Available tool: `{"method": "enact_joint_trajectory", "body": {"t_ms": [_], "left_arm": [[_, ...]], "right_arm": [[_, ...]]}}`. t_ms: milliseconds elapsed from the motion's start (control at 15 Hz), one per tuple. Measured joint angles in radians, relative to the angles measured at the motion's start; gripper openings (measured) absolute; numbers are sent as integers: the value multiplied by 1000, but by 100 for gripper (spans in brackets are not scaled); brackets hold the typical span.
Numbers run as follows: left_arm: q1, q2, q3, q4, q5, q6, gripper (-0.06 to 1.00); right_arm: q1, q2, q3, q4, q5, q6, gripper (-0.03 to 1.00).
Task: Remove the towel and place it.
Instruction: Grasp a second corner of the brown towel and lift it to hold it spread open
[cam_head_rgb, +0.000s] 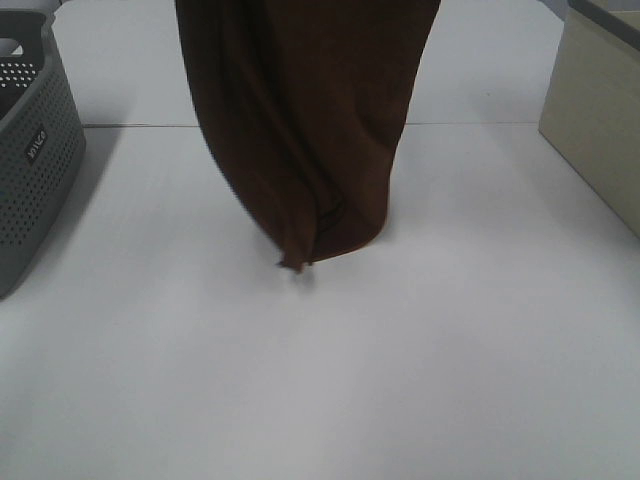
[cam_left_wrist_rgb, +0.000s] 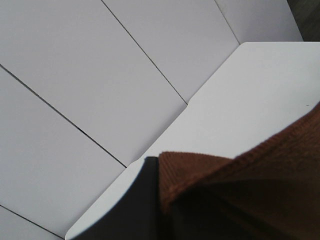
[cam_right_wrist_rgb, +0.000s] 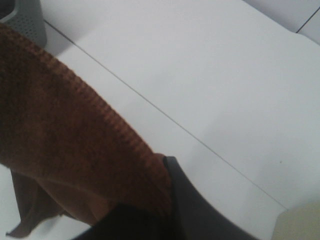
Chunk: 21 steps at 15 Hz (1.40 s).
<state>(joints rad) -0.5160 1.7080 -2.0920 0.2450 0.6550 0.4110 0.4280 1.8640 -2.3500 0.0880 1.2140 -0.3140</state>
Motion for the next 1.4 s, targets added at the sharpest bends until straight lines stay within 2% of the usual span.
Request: {"method": "enact_joint_trajectory", "body": {"t_ms": [67, 133, 267, 467, 667, 800, 933, 1000, 1133, 1267, 1400], "left_arm": [[19, 18, 0, -20, -25, 0, 0], [42, 61, 0, -41, -115, -4, 0], [43, 100, 0, -36, -235, -4, 0], [56, 132, 0, 16, -390, -4, 0], [118, 165, 0, 35, -525, -4, 0], [156, 189, 0, 34, -601, -4, 0], [179, 213, 0, 34, -667, -4, 0], [212, 243, 0, 34, -785, -4, 0], [231, 278, 0, 33, -889, -4, 0], [232, 313, 0, 33, -983, 5, 0], [234, 355, 0, 33, -1073, 15, 0]], "right_arm": [[0, 10, -12, -31, -31, 0, 1], [0, 20, -16, -88, -172, 0, 1], [0, 32, -16, -163, -351, -5, 1], [0, 53, -16, -263, -460, -107, 1], [0, 86, -16, -291, -506, -276, 1], [0, 120, -16, -312, -606, -348, 1], [0, 149, -16, -326, -724, -363, 1], [0, 186, -16, -344, -884, -356, 1], [-4, 211, -16, -348, -1016, -351, 1], [-21, 233, -16, -343, -1087, -338, 1], [-54, 250, -16, -309, -1117, -328, 1]]}}
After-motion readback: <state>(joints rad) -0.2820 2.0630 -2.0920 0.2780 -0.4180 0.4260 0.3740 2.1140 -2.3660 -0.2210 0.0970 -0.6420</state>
